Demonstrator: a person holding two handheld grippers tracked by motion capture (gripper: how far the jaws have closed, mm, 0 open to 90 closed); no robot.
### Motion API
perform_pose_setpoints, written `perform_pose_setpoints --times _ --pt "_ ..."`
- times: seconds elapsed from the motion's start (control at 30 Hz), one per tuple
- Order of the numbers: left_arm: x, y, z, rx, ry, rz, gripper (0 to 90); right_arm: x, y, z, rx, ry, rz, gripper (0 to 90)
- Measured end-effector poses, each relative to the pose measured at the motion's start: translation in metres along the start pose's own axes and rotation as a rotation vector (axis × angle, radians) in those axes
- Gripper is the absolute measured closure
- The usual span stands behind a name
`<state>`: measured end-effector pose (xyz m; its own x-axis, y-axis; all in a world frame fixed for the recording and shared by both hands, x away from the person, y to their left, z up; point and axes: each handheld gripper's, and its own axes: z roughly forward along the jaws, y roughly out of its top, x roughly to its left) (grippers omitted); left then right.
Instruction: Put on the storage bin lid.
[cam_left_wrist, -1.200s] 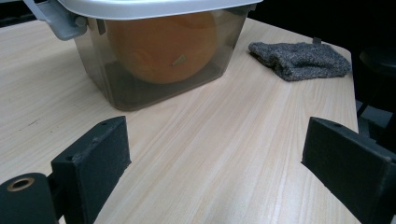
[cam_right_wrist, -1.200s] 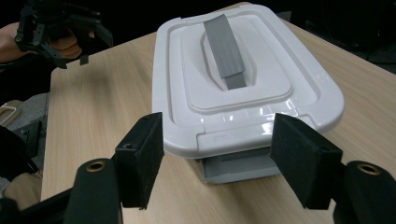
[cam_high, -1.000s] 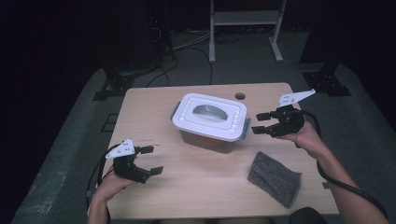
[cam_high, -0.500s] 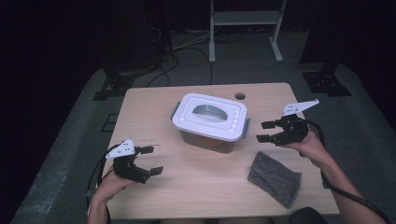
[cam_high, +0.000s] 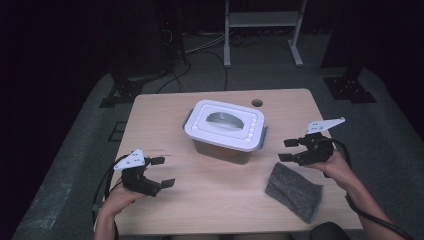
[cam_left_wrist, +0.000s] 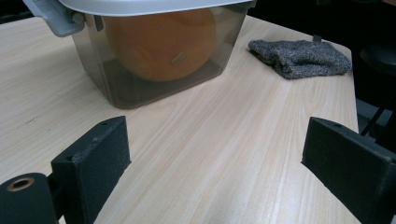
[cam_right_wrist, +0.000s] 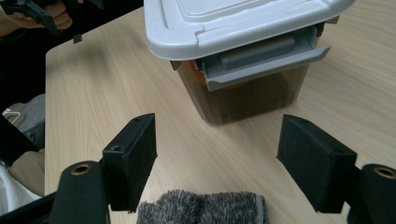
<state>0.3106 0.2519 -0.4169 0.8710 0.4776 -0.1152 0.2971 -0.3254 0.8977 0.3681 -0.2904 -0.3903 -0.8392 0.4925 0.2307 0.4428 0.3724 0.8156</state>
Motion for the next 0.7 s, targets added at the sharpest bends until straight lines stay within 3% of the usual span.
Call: perform_pose_setpoints --times 0.7 --pt "0.000 0.001 0.002 0.001 -0.005 -0.001 7.0 0.001 -0.038 -0.005 0.009 -0.005 0.057 26.5"
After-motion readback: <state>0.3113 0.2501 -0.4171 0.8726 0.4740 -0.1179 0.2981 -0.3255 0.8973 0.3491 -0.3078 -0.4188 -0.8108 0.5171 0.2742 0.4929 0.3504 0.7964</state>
